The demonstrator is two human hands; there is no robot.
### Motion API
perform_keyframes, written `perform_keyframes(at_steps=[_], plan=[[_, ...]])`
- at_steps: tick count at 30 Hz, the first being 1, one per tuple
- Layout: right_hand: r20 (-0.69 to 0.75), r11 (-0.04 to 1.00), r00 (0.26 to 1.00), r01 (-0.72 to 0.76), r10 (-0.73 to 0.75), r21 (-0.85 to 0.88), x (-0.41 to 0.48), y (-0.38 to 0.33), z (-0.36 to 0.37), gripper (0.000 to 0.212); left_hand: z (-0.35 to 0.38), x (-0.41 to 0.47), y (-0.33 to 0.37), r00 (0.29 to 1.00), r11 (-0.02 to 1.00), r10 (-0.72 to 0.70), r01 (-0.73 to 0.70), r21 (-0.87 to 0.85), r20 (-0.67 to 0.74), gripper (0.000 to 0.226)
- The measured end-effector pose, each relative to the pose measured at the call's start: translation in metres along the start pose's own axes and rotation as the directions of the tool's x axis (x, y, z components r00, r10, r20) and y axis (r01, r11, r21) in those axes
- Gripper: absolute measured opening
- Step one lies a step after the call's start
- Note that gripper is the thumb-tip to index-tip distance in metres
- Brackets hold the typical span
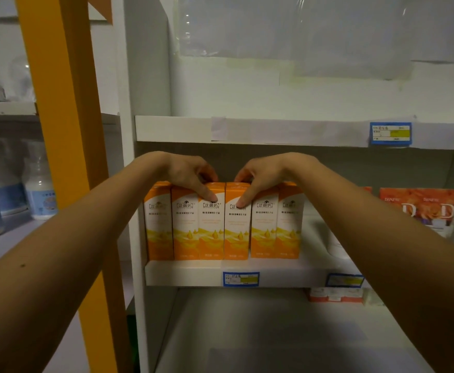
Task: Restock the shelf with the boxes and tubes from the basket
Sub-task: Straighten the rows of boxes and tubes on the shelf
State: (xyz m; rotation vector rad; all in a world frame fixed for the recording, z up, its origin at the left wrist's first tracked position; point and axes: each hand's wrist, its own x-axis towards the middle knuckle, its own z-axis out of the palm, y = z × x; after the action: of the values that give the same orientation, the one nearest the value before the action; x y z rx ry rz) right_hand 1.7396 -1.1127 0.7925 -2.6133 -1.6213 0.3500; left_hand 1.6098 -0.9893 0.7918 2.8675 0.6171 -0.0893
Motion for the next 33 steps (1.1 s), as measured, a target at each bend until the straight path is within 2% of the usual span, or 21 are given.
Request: perform_keyframes(at_steps=[3, 7, 9, 12, 15, 19, 33], plan=[[0.013, 1.000, 1.000, -0.002, 0.003, -0.028, -0.001, 0.000, 0.000, 0.070, 0.001, -0.001, 0.000, 1.000, 1.000, -0.018, 0.018, -0.007, 0.014, 0.065], [0.003, 0.999, 0.999, -0.034, 0.034, -0.026, -0.010, 0.010, -0.005, 0.097, 0.001, 0.001, 0.001, 0.995, 0.997, -0.068, 0.066, 0.031, 0.070, 0.073], [-0.024, 0.998, 0.998, -0.053, 0.052, -0.043, -0.014, 0.019, -0.008, 0.102, 0.002, 0.002, 0.005, 0.997, 0.998, -0.064, 0.063, 0.018, 0.044, 0.081], [-0.006, 0.997, 0.998, -0.064, 0.064, -0.046, -0.016, 0.030, -0.006, 0.085, 0.007, 0.003, 0.014, 0.999, 0.999, 0.000, -0.001, -0.034, -0.039, 0.083], [-0.020, 0.999, 0.999, -0.032, 0.031, -0.042, -0.015, 0.033, -0.002, 0.065, 0.015, 0.008, 0.022, 0.997, 0.996, 0.058, -0.061, -0.062, -0.045, 0.083], [-0.036, 1.000, 0.999, -0.007, 0.007, -0.009, -0.016, 0.035, -0.001, 0.063, 0.017, 0.011, 0.027, 0.995, 0.994, 0.102, -0.103, -0.031, -0.018, 0.072], [-0.055, 0.998, 0.998, 0.037, -0.034, 0.060, -0.016, 0.038, 0.002, 0.057, 0.017, 0.011, 0.028, 0.994, 0.994, 0.106, -0.106, -0.022, -0.025, 0.067]])
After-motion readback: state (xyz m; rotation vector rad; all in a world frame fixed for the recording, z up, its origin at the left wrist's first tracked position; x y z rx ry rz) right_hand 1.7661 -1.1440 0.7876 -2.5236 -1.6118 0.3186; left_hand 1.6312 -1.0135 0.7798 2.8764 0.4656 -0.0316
